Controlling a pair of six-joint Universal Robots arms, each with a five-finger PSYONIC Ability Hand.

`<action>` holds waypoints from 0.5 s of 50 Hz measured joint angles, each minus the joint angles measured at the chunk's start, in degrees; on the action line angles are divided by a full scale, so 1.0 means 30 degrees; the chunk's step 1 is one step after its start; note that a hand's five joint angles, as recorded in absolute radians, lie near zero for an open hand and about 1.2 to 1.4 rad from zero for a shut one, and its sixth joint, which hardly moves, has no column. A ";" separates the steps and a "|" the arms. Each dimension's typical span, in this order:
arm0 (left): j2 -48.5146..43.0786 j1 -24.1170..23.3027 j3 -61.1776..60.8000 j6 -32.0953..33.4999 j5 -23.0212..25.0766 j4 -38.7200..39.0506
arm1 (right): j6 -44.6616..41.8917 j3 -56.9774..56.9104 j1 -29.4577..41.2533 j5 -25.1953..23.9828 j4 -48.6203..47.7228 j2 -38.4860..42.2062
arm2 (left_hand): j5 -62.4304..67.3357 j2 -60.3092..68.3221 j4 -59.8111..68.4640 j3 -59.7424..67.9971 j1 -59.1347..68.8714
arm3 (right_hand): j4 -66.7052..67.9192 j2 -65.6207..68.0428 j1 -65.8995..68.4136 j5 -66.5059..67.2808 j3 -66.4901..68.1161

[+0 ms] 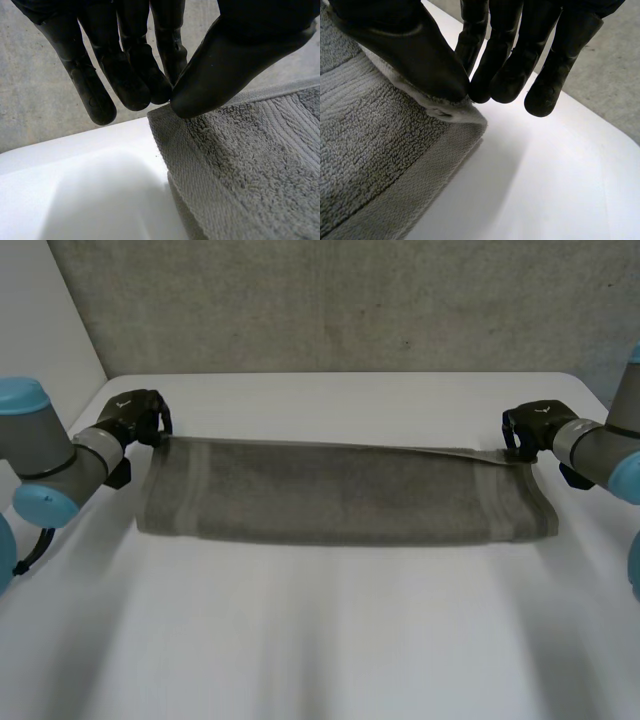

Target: Fold the towel.

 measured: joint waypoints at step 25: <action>0.3547 -0.1037 -0.3347 -0.0043 -0.0384 -0.0419 | 0.2470 0.2445 0.0808 0.0300 -0.1735 -0.2821 | -2.0353 -2.0183 -2.0460 -2.0180 -1.8346 | -2.0817 -2.0244 -2.0318 -2.1117 -2.1050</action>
